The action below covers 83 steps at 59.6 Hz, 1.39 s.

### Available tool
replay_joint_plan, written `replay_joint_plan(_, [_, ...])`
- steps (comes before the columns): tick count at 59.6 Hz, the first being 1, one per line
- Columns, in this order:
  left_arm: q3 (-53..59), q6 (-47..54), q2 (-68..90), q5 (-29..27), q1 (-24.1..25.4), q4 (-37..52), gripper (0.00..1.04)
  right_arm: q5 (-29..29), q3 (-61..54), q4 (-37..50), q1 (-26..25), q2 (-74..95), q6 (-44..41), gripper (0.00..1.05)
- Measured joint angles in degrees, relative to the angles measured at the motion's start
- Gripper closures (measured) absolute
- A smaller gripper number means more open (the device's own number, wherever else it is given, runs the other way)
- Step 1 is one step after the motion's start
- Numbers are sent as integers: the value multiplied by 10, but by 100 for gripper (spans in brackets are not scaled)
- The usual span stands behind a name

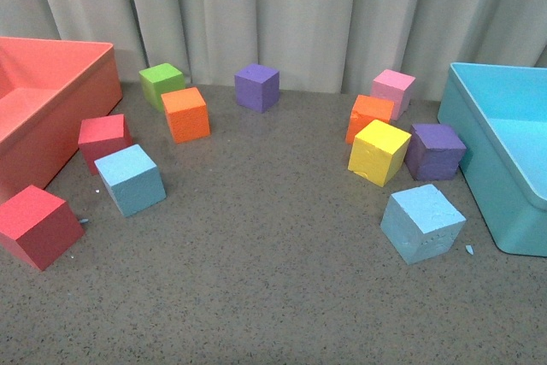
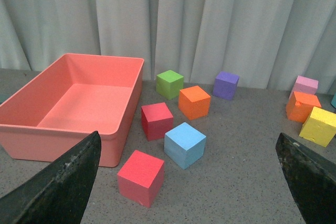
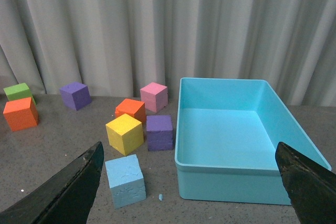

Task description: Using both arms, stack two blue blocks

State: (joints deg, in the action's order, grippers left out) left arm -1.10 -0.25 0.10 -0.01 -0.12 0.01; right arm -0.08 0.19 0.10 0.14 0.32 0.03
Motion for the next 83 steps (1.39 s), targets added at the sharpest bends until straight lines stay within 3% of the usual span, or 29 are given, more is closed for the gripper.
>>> replay_joint_plan(2, [0, 0, 0, 0, 0, 0, 7, 13, 0, -3, 3, 2, -8, 9])
replay_joint_plan(7, [0, 0, 0, 0, 0, 0, 7, 153, 18, -35, 58, 56, -83, 9])
replay_joint_plan(9, [0, 0, 0, 0, 0, 0, 7, 163, 21, -31, 71, 83, -101, 9])
replay_joint_plan(25, [0, 0, 0, 0, 0, 0, 7, 74, 110, 170, 94, 471, -100, 9])
replay_joint_plan(30, [0, 0, 0, 0, 0, 0, 7, 48, 156, 190, 96, 592, -95, 9])
replay_joint_plan(41, [0, 0, 0, 0, 0, 0, 7, 16, 269, 169, 91, 808, -91, 9])
replay_joint_plan(59, [0, 0, 0, 0, 0, 0, 7, -40, 434, 75, 95, 1012, -47, 9])
replay_joint_plan(83, [0, 0, 0, 0, 0, 0, 7, -2, 593, -32, 121, 1163, -39, 9])
